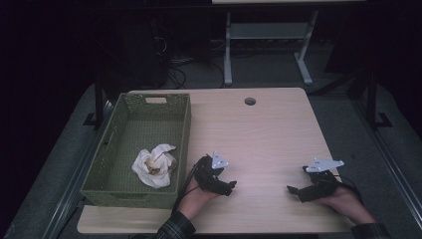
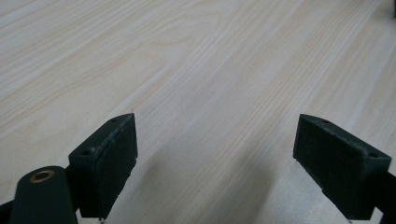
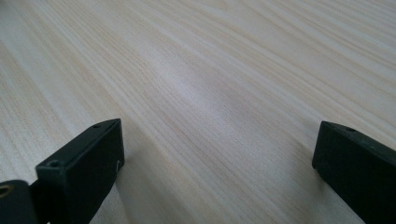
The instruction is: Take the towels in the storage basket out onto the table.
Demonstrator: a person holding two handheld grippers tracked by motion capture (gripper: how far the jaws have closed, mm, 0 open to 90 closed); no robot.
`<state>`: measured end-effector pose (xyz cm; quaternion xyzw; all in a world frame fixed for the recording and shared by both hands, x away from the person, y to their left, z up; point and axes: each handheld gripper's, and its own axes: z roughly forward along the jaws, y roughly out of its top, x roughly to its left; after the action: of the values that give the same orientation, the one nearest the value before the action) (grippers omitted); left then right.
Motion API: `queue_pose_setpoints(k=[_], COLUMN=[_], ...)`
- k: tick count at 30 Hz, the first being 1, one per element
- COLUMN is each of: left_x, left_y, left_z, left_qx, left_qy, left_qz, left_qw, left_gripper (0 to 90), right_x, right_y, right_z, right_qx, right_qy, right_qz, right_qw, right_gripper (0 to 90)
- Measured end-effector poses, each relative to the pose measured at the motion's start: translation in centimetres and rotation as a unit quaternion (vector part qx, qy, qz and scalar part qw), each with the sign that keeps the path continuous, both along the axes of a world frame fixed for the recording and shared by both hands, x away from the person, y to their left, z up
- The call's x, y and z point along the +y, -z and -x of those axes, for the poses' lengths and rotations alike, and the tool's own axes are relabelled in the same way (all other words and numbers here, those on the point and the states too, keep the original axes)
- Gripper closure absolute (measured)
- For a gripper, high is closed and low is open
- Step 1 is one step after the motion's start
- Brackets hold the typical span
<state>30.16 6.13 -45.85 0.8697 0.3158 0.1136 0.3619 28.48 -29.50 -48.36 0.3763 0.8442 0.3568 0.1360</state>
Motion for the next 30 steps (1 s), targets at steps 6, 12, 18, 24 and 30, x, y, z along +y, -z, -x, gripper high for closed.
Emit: queue_pose_setpoints(k=[6, 12, 18, 24, 30], left_x=[0.0, 0.1, 0.2, 0.3, 0.3], left_y=[-0.3, -0.7, -1.2, -1.7, -2.1], left_z=[0.0, 0.1, 0.1, 0.1, 0.0], left_qx=[-0.002, -0.006, -0.009, -0.009, -0.01], left_qy=[0.004, -0.002, -0.004, -0.011, -0.011], left_qz=[-0.002, -0.001, -0.002, 0.006, 0.009], left_qw=[1.0, 1.0, 1.0, 0.9999, 0.9998], left_gripper=[13.0, 13.1, 13.1, 13.1, 13.2], right_x=[0.0, 0.0, 0.0, 0.0, 0.0], right_y=[0.0, 0.0, 0.0, 0.0, 0.0], right_z=[0.0, 0.0, 0.0, 0.0, 0.0], right_qx=[-0.001, -0.001, -0.001, -0.001, 0.001], right_qy=[-0.001, 0.0, 0.0, 0.0, 0.001], right_qz=[0.001, 0.0, 0.0, 0.0, 0.0], right_qw=[1.0, 1.0, 1.0, 1.0, 1.0], right_gripper=[1.6, 1.6, 1.6, 1.6, 1.6])
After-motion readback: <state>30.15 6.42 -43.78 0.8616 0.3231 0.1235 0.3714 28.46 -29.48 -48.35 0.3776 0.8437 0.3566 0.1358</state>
